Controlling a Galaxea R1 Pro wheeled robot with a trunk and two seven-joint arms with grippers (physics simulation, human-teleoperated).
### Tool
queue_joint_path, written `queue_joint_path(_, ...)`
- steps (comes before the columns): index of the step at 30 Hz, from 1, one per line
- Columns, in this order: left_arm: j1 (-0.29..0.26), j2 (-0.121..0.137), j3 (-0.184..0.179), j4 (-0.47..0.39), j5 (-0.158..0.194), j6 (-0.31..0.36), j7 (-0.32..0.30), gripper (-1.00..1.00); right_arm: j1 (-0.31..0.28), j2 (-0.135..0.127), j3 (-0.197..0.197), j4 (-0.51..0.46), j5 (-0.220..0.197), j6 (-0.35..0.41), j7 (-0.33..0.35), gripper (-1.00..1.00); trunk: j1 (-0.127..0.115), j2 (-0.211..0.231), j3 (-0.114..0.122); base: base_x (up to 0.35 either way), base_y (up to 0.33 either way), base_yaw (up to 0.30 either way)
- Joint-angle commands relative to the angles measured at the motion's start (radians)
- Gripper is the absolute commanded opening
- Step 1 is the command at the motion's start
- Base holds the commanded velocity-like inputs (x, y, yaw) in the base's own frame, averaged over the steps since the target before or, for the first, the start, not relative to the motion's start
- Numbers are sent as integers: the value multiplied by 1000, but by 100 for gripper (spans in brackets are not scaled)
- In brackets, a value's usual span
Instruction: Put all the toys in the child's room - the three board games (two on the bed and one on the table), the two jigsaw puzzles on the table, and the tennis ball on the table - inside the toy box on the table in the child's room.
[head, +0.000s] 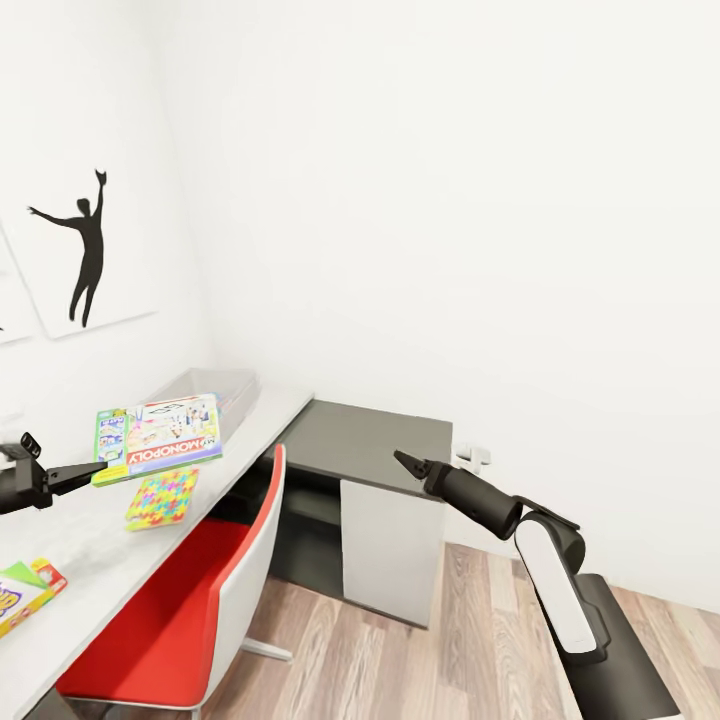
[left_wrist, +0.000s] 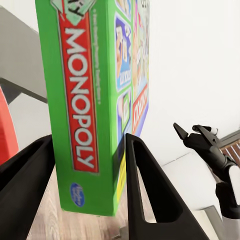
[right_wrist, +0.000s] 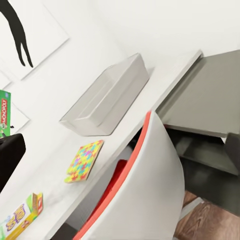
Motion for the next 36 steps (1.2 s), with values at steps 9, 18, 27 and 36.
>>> queue_joint_path(9,-1,0,0,0,2,10,-4,-100,-1,0,1,-1,0,4,2,100,1,-1,-1,330,0,151)
queue_joint_path(18,-1,-1,-1,0,2,9,-4,-100,-1,-1,1,0,0,4,2,100,1,-1,-1,330,0,212)
queue_joint_path(27,-1,-3,-1,0,2,8,-4,-100,-1,-1,1,0,0,4,2,100,1,-1,-1,330,0,6)
queue_joint_path(36,-1,-5,-1,0,2,8,-4,-100,-1,0,1,1,0,4,2,100,1,-1,1,330,-14,-159)
